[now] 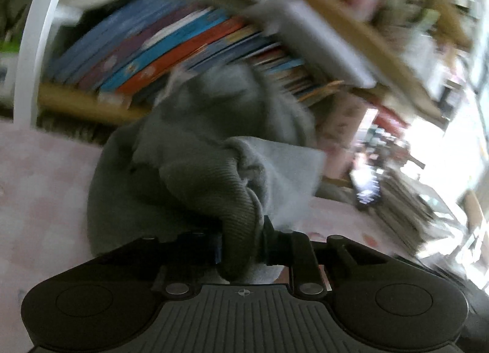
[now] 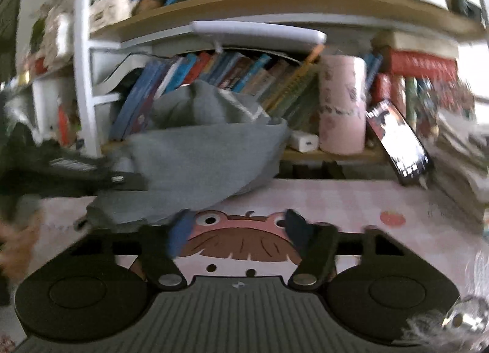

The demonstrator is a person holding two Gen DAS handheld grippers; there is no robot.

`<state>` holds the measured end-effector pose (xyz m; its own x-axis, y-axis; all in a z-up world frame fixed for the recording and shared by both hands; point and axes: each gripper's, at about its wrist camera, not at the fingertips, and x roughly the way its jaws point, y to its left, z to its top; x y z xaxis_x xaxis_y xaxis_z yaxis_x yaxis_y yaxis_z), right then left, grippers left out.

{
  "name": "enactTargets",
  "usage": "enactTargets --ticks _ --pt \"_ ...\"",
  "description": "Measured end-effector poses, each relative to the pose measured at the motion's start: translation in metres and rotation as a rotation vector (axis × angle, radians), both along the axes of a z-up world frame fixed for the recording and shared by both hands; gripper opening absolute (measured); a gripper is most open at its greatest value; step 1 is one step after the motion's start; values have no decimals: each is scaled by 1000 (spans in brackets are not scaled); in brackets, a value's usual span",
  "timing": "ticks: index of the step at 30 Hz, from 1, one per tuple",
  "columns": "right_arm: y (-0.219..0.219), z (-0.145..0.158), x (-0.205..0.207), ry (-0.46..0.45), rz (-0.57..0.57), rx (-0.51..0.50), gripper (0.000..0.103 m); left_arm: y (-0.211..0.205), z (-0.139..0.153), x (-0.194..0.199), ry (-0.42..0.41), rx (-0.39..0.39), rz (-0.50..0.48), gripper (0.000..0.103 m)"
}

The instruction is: Fold clothes

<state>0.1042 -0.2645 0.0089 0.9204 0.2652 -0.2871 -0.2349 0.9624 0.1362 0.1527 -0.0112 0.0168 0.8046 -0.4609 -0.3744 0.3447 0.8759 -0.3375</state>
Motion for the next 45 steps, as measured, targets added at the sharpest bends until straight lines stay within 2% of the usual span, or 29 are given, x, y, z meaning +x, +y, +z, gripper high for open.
enactTargets --ticks 2,6,8,9,11,12,13,16,18,22,26,27,30,33,36,38,39,40,42,43,45 --pt "-6 1 0 4 -5 33 49 -10 12 -33 -75 44 -78 20" --pt "-12 14 -11 -62 0 60 50 -53 9 -103 -151 186 -346 20" --pt "-12 19 -16 -87 -1 50 52 -76 -5 -131 -130 268 -475 21" --pt "-12 20 -17 -92 2 48 52 -82 -10 -140 -114 299 -516 25" --pt "-12 22 -18 -88 14 46 54 -89 -15 -151 -94 340 -565 29" --pt "-11 22 -18 -81 24 44 54 -88 -14 -155 -95 349 -571 35" --pt "-9 21 -18 -71 36 40 55 -84 -11 -156 -95 341 -563 46" --pt "-1 19 -16 -47 73 7 56 -54 6 -148 -87 237 -491 71" --pt "5 15 -15 -25 93 -23 56 -31 18 -137 -76 161 -420 73" --pt "11 8 -11 30 113 -54 56 2 31 -109 -43 86 -231 74" --pt "18 2 -8 79 140 -88 55 30 29 -33 43 -29 -33 77" --pt "20 1 -7 94 150 -98 55 35 25 -12 75 -67 0 81" --pt "22 -3 -5 129 175 -113 48 48 7 42 196 -226 76 81" --pt "23 -7 -1 168 187 -117 41 56 -8 70 225 -396 137 81" --pt "22 -13 3 214 198 -100 35 58 -27 91 303 -526 189 78" --pt "23 -15 4 242 221 -73 33 56 -38 98 352 -573 196 57" --pt "25 -16 3 249 235 -67 33 56 -40 99 356 -578 202 40" --pt "27 -16 2 252 247 -67 33 56 -41 100 355 -580 212 29" --pt "31 -15 0 243 254 -84 33 63 -39 99 354 -596 225 15" --pt "32 -15 -1 238 252 -91 33 66 -31 94 330 -579 230 12" --pt "31 -15 -1 234 242 -91 33 70 -4 73 193 -497 211 10"
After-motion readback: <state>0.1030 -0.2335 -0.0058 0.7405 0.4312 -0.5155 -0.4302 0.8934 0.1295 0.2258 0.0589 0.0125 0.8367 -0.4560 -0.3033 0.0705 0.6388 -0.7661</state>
